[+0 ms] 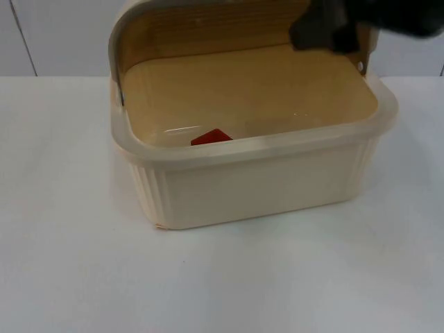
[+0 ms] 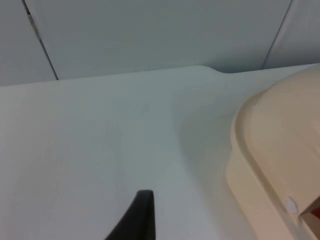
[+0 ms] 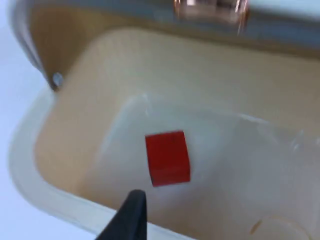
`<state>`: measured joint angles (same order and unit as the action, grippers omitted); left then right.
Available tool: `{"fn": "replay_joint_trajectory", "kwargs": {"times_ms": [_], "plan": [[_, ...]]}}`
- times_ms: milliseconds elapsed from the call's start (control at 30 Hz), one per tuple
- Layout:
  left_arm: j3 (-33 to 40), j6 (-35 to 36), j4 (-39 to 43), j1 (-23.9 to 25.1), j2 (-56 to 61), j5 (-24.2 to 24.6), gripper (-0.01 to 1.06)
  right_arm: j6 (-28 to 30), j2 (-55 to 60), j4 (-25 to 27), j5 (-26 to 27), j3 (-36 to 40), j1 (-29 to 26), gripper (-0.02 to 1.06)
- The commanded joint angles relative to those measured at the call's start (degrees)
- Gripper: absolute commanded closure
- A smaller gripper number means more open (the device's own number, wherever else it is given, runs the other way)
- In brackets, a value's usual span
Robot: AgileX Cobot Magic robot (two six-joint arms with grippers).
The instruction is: Open the box lid with the left hand, place the block into the box with the right hand, then close the box lid with the left hand.
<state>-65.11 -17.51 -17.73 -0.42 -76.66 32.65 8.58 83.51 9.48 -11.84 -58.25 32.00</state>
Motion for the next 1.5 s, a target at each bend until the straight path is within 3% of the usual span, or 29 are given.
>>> {"fn": "replay_joint_trajectory", "kwargs": {"times_ms": [0, 233, 300, 533, 733, 833, 1067, 1467], "plan": [[0.14, -0.12, 0.24, -0.15, 0.71, 0.13, 0.00, -0.19, -3.07, -0.15, -1.70, 0.01, -0.17, 0.00], [0.14, -0.12, 0.03, -0.15, 0.71, 0.13, 0.00, -1.68, -13.37, -0.15, -3.95, -0.72, -1.03, 0.00], [0.14, -0.12, -0.09, -0.15, 0.71, 0.13, 0.00, -1.94, -15.00, -0.27, -7.06, -3.16, -2.75, 0.00], [0.14, -0.12, -0.32, -0.15, 0.71, 0.13, 0.00, -1.71, -15.41, -3.40, -10.24, -11.26, -9.11, 0.00], [0.14, -0.12, -0.32, -0.15, 0.71, 0.13, 0.00, -1.71, -15.41, -3.40, -13.19, -18.24, -18.75, 0.00], [0.14, -0.12, -0.32, -0.15, 0.71, 0.13, 0.00, -1.34, -15.41, -5.09, -15.57, -20.86, -26.47, 0.00], [0.14, -0.12, -0.30, -0.15, 0.71, -0.32, 0.00, -1.67, -15.41, -8.97, -17.84, -20.99, -38.42, 0.00], [0.14, -1.39, -0.30, -0.15, 0.71, -3.98, 0.00, -1.67, -15.12, -9.08, -19.03, -20.99, -40.75, 0.00]]}}
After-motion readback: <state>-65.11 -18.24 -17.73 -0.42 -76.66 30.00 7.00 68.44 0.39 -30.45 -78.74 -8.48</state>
